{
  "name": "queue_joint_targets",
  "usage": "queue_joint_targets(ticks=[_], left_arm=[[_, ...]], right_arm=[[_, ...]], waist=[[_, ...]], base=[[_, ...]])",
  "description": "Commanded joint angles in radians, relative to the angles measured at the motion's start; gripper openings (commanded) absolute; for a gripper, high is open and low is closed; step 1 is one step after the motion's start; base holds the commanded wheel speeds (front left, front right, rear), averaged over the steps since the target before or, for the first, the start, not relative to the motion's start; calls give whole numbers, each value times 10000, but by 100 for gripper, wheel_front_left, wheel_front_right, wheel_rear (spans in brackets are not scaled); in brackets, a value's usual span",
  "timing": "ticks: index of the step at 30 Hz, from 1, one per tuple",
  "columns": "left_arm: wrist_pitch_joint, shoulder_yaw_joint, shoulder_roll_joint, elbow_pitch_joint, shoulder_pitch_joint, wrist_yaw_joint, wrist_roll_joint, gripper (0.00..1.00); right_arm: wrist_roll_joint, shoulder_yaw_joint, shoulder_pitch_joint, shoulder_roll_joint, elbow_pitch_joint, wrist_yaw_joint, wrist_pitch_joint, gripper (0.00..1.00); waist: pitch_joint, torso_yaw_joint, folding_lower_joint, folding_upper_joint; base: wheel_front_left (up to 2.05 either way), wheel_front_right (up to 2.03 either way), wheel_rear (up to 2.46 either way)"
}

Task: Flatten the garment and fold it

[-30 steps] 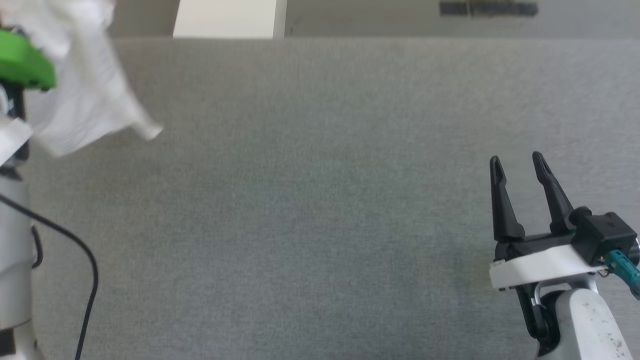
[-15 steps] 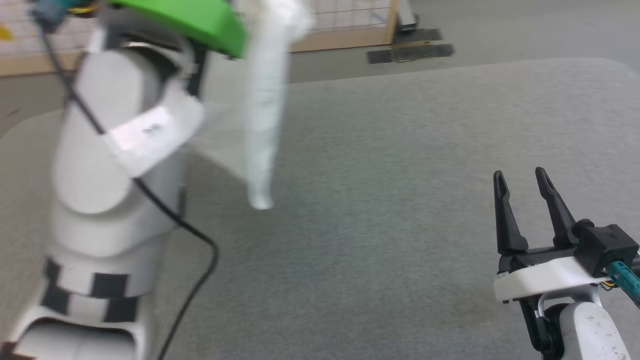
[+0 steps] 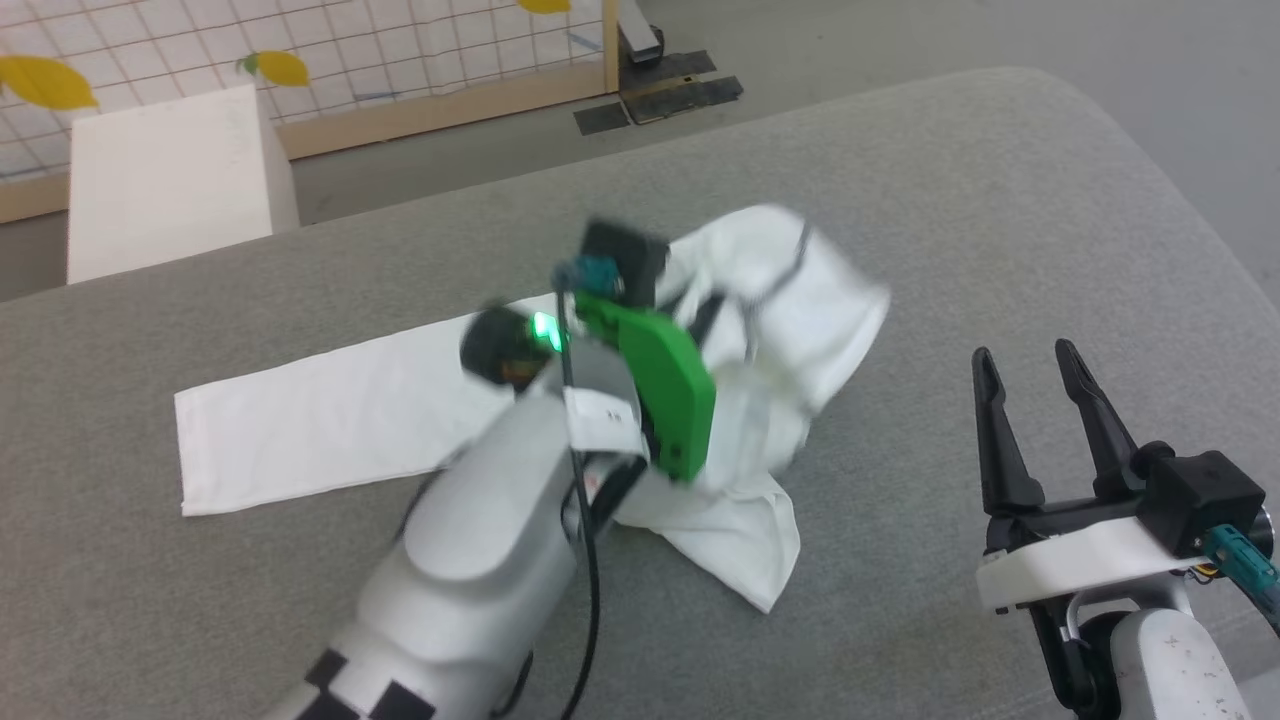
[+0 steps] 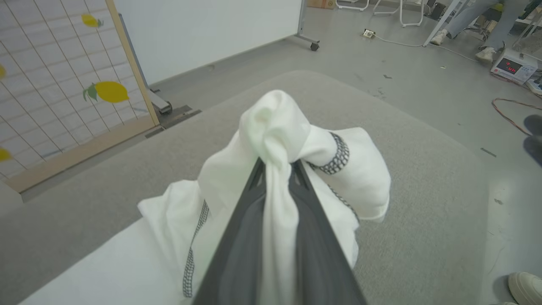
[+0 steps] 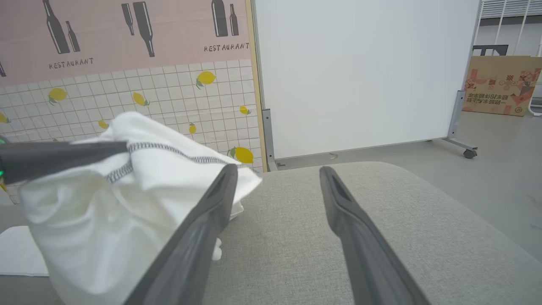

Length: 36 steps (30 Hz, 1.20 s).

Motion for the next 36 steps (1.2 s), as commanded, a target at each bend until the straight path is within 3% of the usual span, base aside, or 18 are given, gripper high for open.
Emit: queue_joint_targets(ticks=[1,8,9,10,11,14,18,23,30,36], left_arm=[[214,-164,2,275,227,-84,-160,0],[2010,-1301,-1,1696,1275,-255,-1420,0],[2109,-1374,-1,1721,1335,-248,-1562,9],[2058,-1394,-1,1666,1382,-208,-1734,95],[1872,-1368,-1,1575,1395,-149,-1832,100],[932,-1176,-2,1194,1413,-35,-2004,100],[-1565,-455,90,291,1397,60,-1840,100],[-3853,293,618,-419,1696,642,-1271,100],[-4409,1794,1405,-1636,2636,1260,-481,100],[-4416,3311,1472,-2776,3994,1137,350,100]], right_arm=[[80,32,110,7,-17,-17,27,100],[84,31,177,7,46,-17,28,100],[78,30,191,7,54,-17,34,100],[68,32,204,7,66,-17,44,100],[59,27,215,7,71,-17,51,100],[32,47,237,7,64,-17,84,100],[-33,-64,309,7,-32,-17,131,100],[-127,-248,442,7,-178,-17,241,100],[-177,-575,589,7,-439,-17,401,100],[-155,-784,756,7,-489,-17,701,100]], waist=[[106,-217,1,-1],[172,-158,1,-1],[154,-113,1,-1],[130,-56,1,-1],[104,-1,1,-1],[11,156,1,-1],[-137,488,1,-1],[-315,939,1,-1],[-336,1548,1,-1],[-312,1975,1,-1]], base=[[0,0,0],[0,0,0],[0,0,0],[0,0,0],[0,0,0],[0,0,0],[0,0,0],[0,0,0],[0,0,0],[0,0,0]])
